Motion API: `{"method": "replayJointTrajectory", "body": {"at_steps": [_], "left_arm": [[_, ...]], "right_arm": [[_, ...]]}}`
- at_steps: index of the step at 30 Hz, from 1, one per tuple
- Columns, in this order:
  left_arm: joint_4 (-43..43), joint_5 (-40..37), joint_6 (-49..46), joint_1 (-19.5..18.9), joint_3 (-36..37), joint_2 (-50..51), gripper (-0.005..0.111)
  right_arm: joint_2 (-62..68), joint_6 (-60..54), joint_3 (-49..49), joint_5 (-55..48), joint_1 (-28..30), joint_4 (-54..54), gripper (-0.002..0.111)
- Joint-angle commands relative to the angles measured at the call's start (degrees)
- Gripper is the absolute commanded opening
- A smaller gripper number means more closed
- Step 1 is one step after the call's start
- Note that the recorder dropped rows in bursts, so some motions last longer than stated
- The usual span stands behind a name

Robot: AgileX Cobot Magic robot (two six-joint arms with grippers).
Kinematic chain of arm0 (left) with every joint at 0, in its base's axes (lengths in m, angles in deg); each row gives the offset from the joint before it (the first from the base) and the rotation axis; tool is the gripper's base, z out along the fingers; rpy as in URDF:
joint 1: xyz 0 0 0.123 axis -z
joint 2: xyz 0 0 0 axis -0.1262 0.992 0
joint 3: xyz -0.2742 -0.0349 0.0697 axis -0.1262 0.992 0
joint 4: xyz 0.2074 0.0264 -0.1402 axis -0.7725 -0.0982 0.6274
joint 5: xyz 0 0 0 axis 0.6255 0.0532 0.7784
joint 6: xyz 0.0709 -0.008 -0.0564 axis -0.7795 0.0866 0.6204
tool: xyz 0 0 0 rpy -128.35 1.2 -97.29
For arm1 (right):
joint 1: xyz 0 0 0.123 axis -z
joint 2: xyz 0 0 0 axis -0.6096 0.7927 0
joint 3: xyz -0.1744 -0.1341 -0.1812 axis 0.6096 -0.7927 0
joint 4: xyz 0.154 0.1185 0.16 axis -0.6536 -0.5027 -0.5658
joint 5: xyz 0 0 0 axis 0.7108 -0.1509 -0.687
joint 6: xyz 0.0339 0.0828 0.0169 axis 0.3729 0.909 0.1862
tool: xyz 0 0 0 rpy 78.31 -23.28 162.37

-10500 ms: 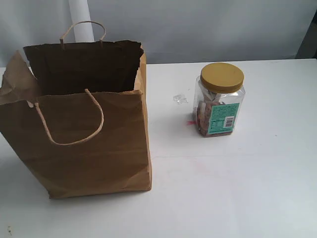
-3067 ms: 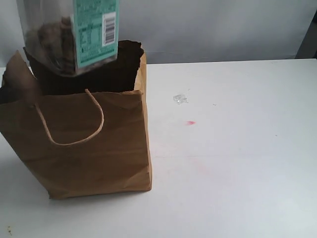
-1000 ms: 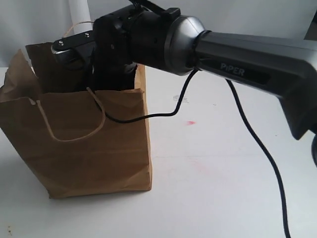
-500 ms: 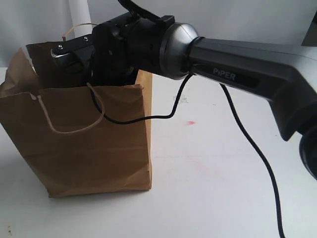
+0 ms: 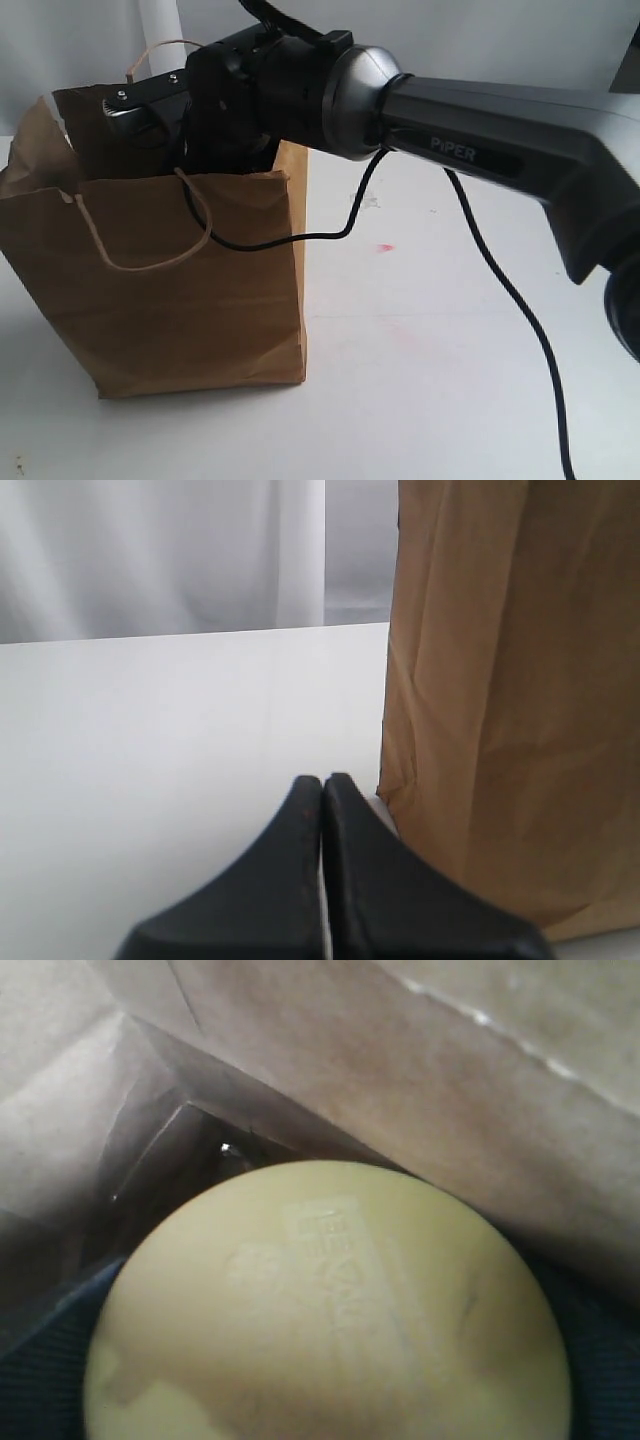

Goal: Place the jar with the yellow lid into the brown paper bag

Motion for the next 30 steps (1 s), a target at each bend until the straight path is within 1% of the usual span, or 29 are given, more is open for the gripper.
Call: {"method": "replayJointTrajectory", "body": {"at_steps": [1, 2, 3, 4, 6, 7, 21, 30], "left_arm": [[0.2, 0.5, 0.2, 0.3, -0.1, 0.2, 0.001], [0.2, 0.5, 0.2, 0.3, -0.1, 0.2, 0.001], [0.2, 0.5, 0.2, 0.3, -0.1, 0.2, 0.001], [0.2, 0.5, 0.2, 0.3, -0.1, 0.2, 0.001], [0.2, 0.5, 0.2, 0.3, -0.1, 0.2, 0.001], [0.2, 0.5, 0.2, 0.3, -0.1, 0.2, 0.001], [0.2, 0.5, 0.2, 0.3, -0.1, 0.2, 0.001], [0.2, 0.5, 0.2, 0.3, -0.1, 0.2, 0.001]], "right_arm": [[0.7, -0.6, -0.2, -3.3, -0.1, -0.7, 0.061], [0.7, -0.6, -0.2, -3.5, -0.1, -0.7, 0.070], [0.7, -0.6, -0.2, -3.6, -0.1, -0.7, 0.083], [0.7, -0.6, -0.2, -3.9, -0.1, -0.7, 0.092], [0.7, -0.6, -0.2, -4.0, -0.1, -0.7, 0.102], [0.7, -0.6, -0.2, -4.0, -0.1, -0.7, 0.105], [0.6, -0.6, -0.2, -4.0, -0.1, -0.7, 0.105], [-4.2, -0.6, -0.2, -2.8, -0.1, -0.7, 0.105]]}}
